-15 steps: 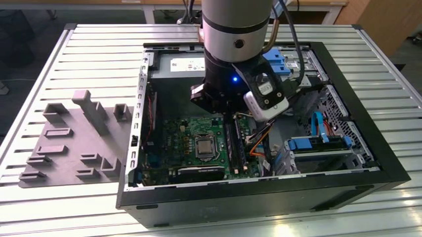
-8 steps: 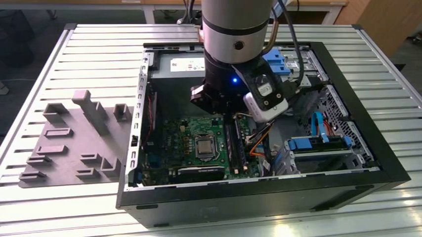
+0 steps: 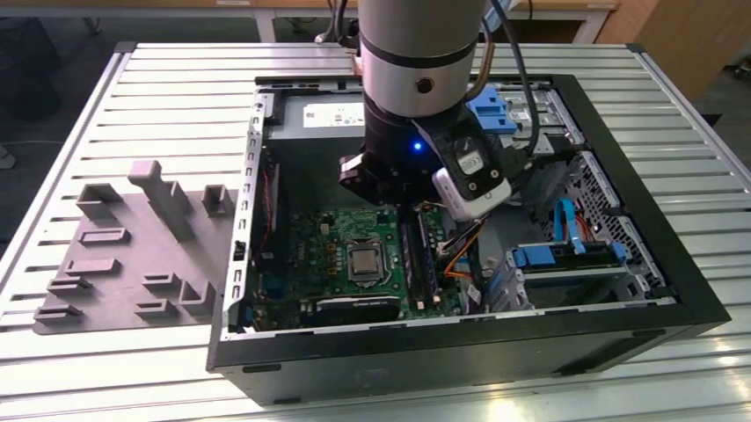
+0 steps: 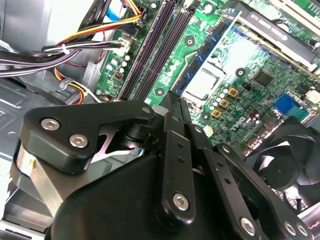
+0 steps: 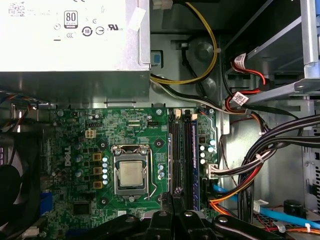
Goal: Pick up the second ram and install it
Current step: 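Insert the second ram into the second slot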
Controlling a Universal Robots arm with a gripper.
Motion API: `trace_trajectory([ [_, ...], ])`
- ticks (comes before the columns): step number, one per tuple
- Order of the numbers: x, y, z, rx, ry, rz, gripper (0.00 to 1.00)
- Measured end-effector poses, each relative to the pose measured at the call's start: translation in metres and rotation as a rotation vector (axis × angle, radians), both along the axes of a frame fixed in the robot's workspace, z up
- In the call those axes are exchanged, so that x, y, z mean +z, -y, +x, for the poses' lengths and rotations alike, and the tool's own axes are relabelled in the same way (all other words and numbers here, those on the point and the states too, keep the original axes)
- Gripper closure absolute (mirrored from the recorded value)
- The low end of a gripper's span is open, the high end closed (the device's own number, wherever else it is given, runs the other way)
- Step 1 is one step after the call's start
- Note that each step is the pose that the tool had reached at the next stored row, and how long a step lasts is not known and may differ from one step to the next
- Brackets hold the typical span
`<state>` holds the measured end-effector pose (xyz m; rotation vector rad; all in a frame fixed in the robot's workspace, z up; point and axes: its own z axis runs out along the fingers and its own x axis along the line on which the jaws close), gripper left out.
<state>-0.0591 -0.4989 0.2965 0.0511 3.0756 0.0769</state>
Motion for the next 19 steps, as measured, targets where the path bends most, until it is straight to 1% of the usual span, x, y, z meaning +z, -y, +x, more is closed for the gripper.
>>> trace_trajectory([
  [19, -0.0028, 0.0000, 0.0047, 0.000, 0.0000, 0.0004, 0.88],
])
